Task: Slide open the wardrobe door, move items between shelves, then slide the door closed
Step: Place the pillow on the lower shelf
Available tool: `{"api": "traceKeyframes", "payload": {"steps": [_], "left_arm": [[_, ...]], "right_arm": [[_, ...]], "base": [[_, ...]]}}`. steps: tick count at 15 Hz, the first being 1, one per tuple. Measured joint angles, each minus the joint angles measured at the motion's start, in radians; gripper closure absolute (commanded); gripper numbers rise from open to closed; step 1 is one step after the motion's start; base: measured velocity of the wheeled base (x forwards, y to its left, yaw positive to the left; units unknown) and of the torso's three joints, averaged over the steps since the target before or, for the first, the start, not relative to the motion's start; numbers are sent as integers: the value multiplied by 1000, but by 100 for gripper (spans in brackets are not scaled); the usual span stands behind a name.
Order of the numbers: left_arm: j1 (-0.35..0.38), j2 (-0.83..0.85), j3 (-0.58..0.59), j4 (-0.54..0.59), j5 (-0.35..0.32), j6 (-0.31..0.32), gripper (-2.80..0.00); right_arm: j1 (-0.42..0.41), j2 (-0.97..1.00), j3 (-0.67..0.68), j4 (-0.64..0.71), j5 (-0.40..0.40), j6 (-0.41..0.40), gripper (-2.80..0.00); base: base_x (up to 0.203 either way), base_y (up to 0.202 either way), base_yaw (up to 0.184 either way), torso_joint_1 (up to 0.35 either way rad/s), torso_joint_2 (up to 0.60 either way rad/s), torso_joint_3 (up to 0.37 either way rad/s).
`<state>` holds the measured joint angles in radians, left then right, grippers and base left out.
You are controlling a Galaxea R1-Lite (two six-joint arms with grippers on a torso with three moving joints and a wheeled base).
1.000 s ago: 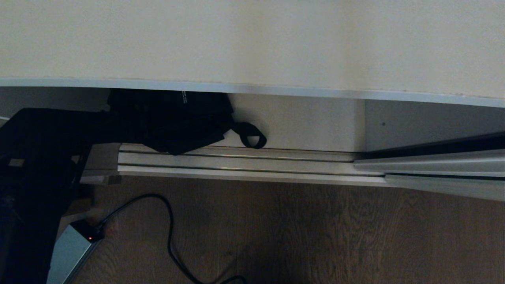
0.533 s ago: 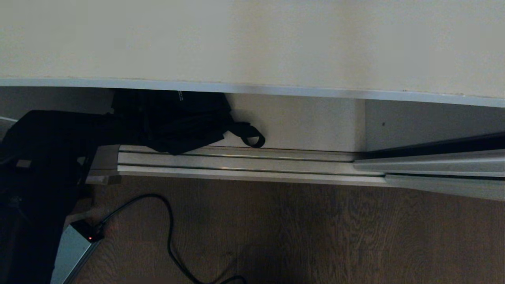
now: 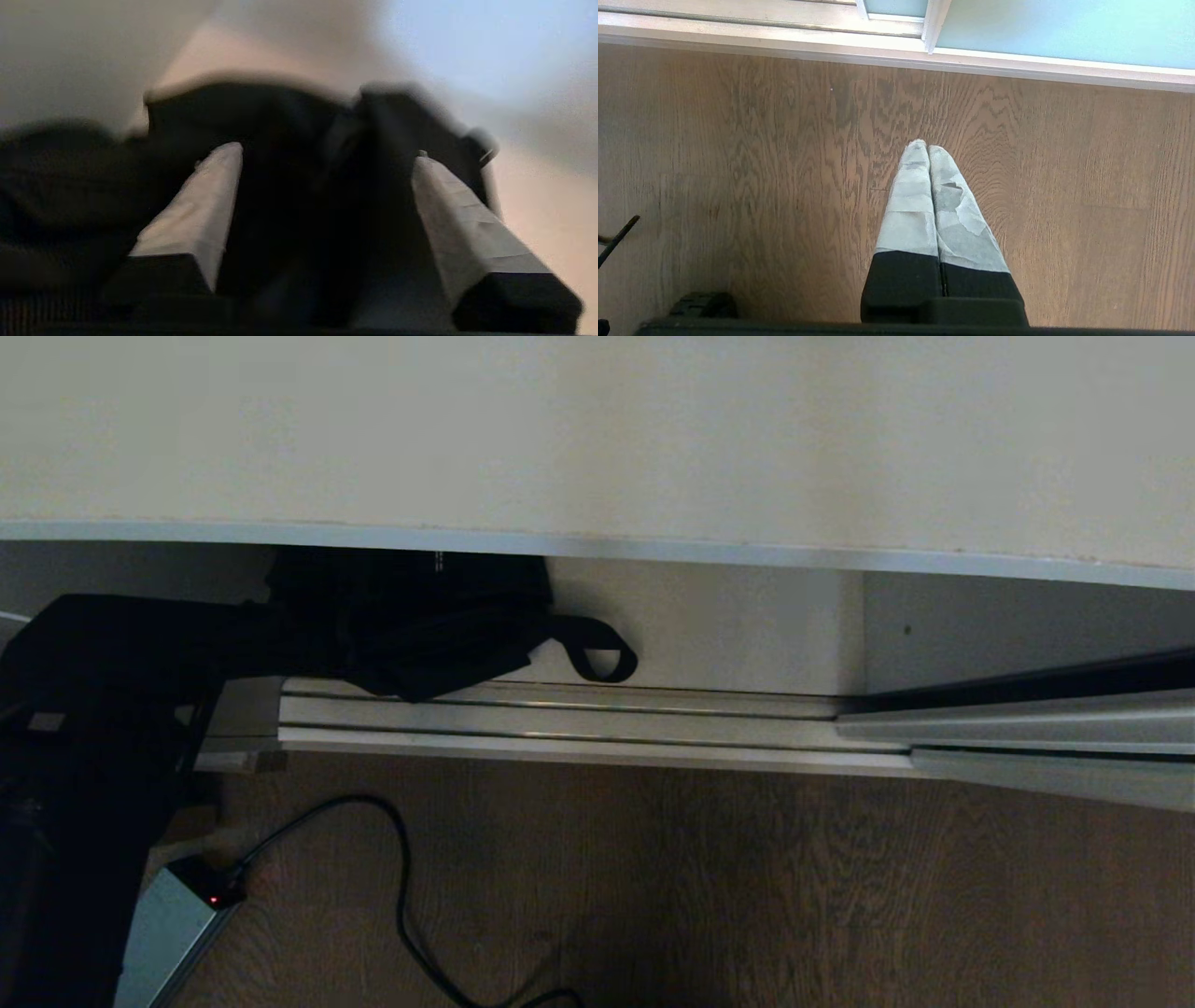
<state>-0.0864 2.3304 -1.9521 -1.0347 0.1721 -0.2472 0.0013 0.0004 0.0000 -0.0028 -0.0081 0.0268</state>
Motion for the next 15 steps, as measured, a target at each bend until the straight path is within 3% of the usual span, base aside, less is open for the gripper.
{"api": "traceKeyframes", "payload": {"steps": [5,8,11,15], "left_arm": [[2,-73,3,150,-10,-19,-280],[3,-146,15,316,-29,-113,-280],[1,-200,22,515,-103,-161,-280],[-17,-231,46,735,-178,-144,-280]], "right_arm": [[0,0,0,0,0,0,0],[0,0,0,0,0,0,0],[0,0,0,0,0,0,0],[0,0,0,0,0,0,0]], "base": [[0,0,0,0,0,0],[0,0,0,0,0,0],[0,0,0,0,0,0],[0,0,0,0,0,0]]}}
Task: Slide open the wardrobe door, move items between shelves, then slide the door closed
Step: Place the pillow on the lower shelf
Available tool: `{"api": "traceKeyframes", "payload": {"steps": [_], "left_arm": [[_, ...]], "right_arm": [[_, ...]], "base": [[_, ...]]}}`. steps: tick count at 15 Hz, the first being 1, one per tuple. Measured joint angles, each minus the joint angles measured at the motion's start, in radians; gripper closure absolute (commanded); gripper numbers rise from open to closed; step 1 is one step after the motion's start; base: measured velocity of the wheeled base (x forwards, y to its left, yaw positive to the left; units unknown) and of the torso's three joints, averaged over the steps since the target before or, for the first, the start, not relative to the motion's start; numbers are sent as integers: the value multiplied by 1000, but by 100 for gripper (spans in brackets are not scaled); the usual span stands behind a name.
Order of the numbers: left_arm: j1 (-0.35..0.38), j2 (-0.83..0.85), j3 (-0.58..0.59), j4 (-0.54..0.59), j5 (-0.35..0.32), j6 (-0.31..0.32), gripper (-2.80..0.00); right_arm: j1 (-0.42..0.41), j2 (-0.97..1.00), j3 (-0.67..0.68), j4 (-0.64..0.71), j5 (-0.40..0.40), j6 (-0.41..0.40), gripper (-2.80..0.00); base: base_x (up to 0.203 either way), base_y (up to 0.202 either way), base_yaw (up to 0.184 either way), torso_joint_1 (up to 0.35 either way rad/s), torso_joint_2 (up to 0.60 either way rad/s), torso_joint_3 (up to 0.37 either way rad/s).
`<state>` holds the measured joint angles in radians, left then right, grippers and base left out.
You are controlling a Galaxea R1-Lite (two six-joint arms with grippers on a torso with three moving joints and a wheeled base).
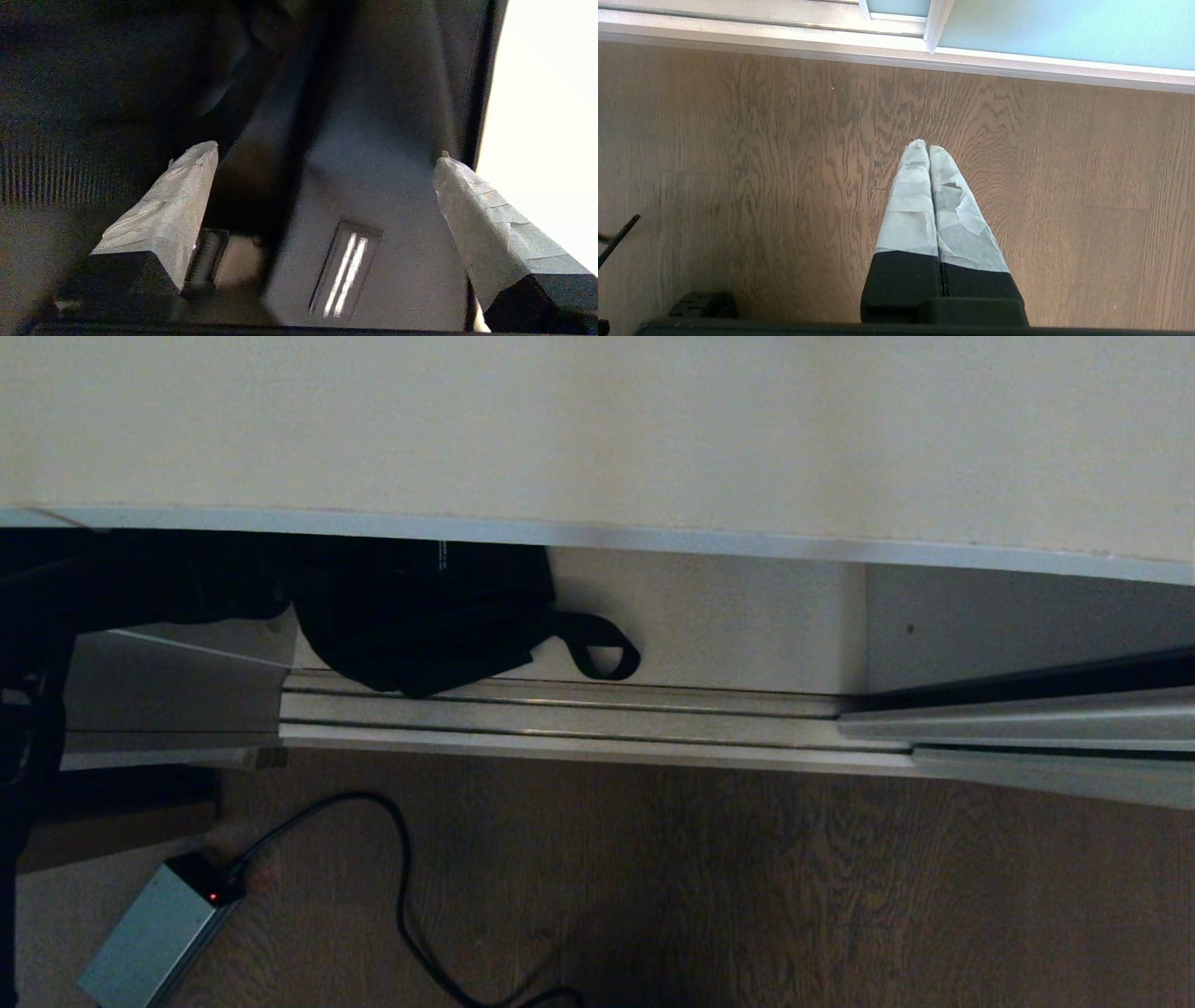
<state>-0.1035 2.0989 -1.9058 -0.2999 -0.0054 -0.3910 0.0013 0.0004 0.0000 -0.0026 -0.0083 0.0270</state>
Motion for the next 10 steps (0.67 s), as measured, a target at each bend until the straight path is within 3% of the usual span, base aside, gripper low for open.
{"api": "traceKeyframes", "payload": {"steps": [2,4,7,10], "left_arm": [[-6,-3,25,7,-3,3,-280],[-11,9,34,-59,-1,-9,-280],[-19,74,36,-321,2,13,-280],[-24,125,65,-595,20,98,-280]], "right_arm": [[0,0,0,0,0,0,0],[0,0,0,0,1,0,0],[0,0,0,0,0,0,0],[0,0,0,0,0,0,0]], "base": [[0,0,0,0,0,0],[0,0,0,0,0,0],[0,0,0,0,0,0],[0,0,0,0,0,0]]}}
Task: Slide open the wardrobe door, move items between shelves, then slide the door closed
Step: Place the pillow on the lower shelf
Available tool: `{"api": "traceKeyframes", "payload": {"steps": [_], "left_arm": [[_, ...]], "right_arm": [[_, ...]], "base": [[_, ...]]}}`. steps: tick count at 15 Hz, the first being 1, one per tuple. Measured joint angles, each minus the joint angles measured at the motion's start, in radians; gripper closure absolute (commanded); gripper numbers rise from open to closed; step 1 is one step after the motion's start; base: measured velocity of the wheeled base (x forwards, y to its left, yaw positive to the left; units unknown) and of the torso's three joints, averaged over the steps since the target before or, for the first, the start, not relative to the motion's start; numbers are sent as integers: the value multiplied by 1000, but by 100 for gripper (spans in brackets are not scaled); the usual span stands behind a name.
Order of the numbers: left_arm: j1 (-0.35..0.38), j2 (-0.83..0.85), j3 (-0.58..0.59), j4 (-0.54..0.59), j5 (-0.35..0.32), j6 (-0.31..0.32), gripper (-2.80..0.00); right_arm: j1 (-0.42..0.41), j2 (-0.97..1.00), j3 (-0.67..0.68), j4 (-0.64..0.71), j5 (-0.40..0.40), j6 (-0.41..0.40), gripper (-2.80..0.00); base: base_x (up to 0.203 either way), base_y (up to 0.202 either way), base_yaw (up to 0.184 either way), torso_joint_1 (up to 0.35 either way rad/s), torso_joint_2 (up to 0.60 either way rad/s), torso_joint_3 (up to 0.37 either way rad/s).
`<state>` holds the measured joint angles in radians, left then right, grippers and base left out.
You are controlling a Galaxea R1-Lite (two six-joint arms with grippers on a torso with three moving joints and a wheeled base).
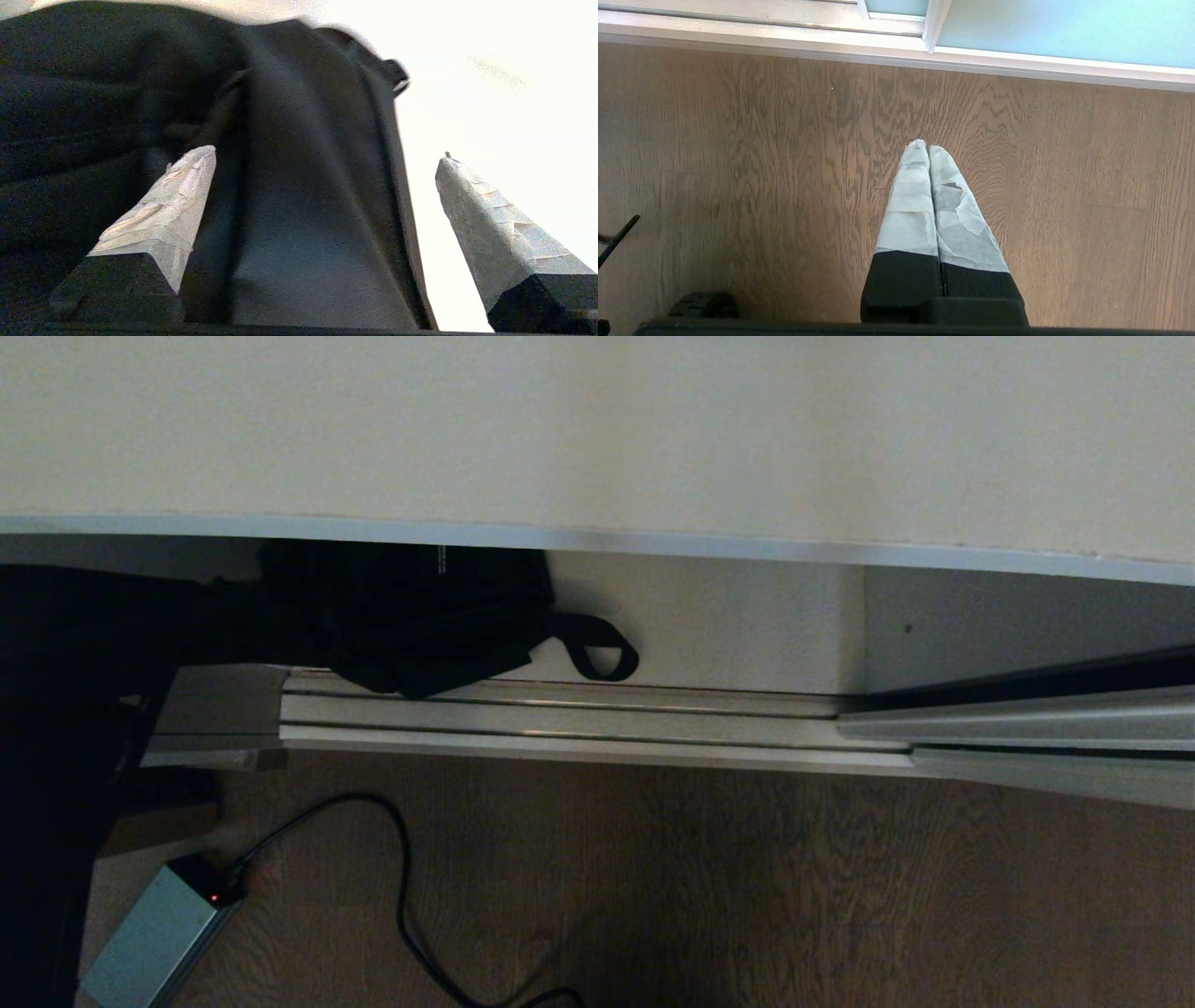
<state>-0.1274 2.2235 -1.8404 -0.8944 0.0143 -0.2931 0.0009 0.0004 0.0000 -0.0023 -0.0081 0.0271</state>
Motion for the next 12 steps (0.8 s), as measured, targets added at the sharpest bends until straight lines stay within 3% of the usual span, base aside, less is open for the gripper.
{"api": "traceKeyframes", "payload": {"steps": [3,9,12], "left_arm": [[-7,32,41,-162,41,73,-280],[-27,61,19,-92,84,102,-280],[-29,62,15,-88,88,106,-280]], "right_arm": [[0,0,0,0,0,0,0],[0,0,0,0,0,0,0],[0,0,0,-1,0,0,0]], "base": [[0,0,0,0,0,0],[0,0,0,0,0,0],[-141,0,2,5,2,3]]}}
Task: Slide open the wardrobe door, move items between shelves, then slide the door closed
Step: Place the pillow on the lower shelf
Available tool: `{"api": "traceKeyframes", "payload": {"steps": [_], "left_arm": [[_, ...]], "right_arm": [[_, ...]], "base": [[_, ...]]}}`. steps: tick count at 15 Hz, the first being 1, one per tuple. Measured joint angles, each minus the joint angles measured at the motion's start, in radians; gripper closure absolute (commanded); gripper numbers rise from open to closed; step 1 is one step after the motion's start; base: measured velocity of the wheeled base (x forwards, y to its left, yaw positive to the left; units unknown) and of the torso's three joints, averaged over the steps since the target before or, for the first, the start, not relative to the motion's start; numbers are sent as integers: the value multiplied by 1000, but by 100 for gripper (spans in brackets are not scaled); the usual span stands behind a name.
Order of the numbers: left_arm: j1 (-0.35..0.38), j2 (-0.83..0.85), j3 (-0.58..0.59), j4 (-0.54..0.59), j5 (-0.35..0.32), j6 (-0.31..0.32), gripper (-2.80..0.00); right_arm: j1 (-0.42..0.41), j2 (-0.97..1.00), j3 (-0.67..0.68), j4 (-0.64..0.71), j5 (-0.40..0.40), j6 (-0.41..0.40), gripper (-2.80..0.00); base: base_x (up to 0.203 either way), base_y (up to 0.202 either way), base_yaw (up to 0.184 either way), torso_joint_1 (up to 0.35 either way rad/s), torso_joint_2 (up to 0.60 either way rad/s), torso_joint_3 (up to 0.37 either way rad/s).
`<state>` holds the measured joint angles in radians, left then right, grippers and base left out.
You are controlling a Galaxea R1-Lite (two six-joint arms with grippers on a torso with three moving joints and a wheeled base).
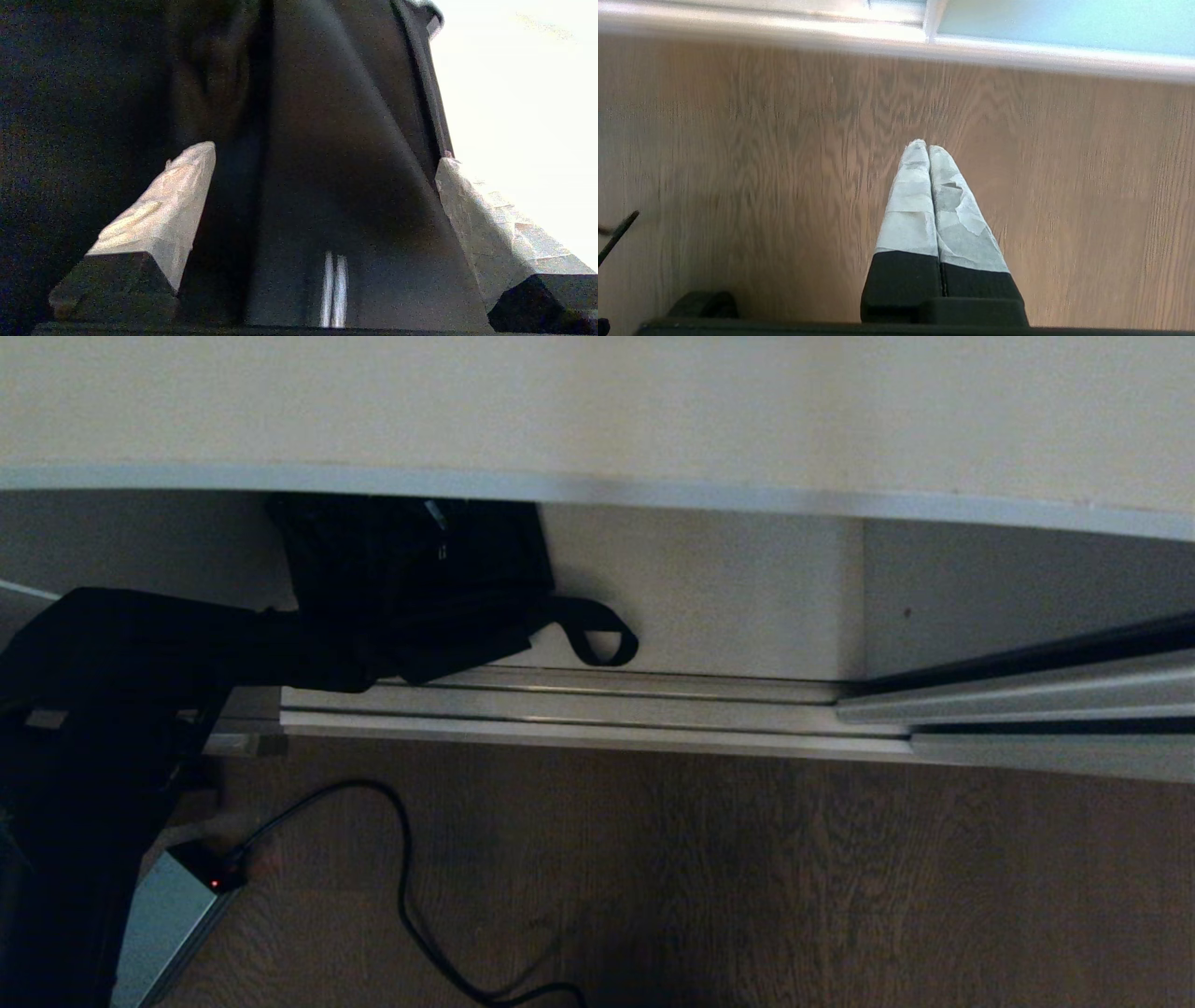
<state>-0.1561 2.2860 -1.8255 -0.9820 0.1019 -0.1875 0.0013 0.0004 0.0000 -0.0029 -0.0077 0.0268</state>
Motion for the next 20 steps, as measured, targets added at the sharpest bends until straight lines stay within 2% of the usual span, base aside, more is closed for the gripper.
{"api": "traceKeyframes", "payload": {"steps": [5,6,9,13,18,20], "left_arm": [[-1,0,-17,0,0,-2,-280],[-1,0,-19,-3,1,-2,0],[1,-1,-24,34,17,-4,0],[-1,-47,11,189,18,-16,0],[-23,-235,215,471,1,-13,0],[-31,-357,318,547,-6,-9,0]], "right_arm": [[0,0,0,0,0,0,0],[0,0,0,0,0,0,0],[0,0,0,0,0,0,0],[0,0,0,0,0,0,0],[0,0,0,0,0,0,0],[0,0,0,0,0,0,0]], "base": [[-185,0,1,3,2,2],[-66,0,-4,-2,7,-2],[0,0,0,0,0,0],[0,0,0,0,0,0],[0,0,0,0,0,0],[0,0,0,0,0,0]]}}
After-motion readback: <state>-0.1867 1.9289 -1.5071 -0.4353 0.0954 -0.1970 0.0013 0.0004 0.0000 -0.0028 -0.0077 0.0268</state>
